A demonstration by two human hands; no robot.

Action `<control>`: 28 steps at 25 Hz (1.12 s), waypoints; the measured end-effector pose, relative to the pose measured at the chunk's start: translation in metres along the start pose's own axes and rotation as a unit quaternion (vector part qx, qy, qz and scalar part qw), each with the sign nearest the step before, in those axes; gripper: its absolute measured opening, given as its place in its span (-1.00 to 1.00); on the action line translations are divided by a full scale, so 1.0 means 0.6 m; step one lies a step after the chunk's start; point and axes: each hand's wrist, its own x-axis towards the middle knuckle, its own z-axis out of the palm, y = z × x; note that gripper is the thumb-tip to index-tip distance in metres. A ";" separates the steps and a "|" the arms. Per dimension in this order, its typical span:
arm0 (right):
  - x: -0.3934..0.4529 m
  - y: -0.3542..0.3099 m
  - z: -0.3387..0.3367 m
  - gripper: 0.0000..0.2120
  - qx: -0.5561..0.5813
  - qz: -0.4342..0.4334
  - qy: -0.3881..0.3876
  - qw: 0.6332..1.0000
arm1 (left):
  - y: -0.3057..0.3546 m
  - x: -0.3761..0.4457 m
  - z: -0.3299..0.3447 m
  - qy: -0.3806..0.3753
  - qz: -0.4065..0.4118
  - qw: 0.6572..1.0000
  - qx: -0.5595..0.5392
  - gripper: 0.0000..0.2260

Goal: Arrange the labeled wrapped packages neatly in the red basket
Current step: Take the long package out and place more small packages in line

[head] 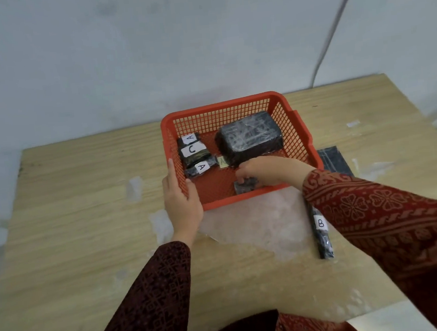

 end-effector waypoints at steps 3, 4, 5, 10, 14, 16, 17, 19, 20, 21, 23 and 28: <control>0.014 0.002 0.009 -0.58 -0.045 -0.003 -0.010 0.999 | -0.002 0.002 0.000 0.004 0.001 1.000 -0.007 -0.50; 0.018 0.002 0.010 -0.56 -0.051 -0.004 -0.018 0.999 | -0.002 0.002 0.001 0.006 0.002 1.000 -0.006 -0.50; 0.021 0.002 0.011 -0.53 -0.044 -0.001 -0.024 0.999 | -0.002 0.002 0.002 0.007 0.003 1.000 -0.004 -0.50; 0.025 0.012 0.001 -0.60 0.165 0.050 0.003 0.985 | -0.006 0.003 0.004 0.014 0.007 1.000 -0.006 -0.49; 0.036 0.011 0.023 -0.77 0.241 0.071 0.089 0.964 | -0.006 0.002 0.005 0.020 0.011 1.000 -0.014 -0.49; 0.047 0.013 0.031 -0.75 0.277 0.092 0.115 0.949 | -0.005 0.003 0.006 0.021 0.013 1.000 -0.015 -0.49; 0.052 0.014 0.033 -0.74 0.296 0.101 0.120 0.942 | -0.005 0.004 0.006 0.021 0.013 1.000 -0.017 -0.49; 0.063 0.010 0.035 -0.77 0.328 0.111 0.118 0.931 | -0.006 0.003 0.006 0.020 0.011 1.000 -0.018 -0.49; 0.067 0.004 0.035 -0.80 0.337 0.106 0.111 0.929 | -0.006 0.003 0.006 0.020 0.011 1.000 -0.019 -0.49; 0.071 -0.004 0.034 -0.81 0.334 0.091 0.103 0.933 | -0.006 0.003 0.006 0.020 0.013 1.000 -0.021 -0.49; 0.082 -0.019 0.028 -0.62 0.263 0.044 0.089 0.960 | -0.006 0.003 0.006 0.020 0.012 0.999 -0.023 -0.49; 0.114 -0.054 0.019 -0.48 0.053 -0.024 0.130 0.990 | -0.004 0.003 0.006 0.022 0.013 0.999 -0.020 -0.48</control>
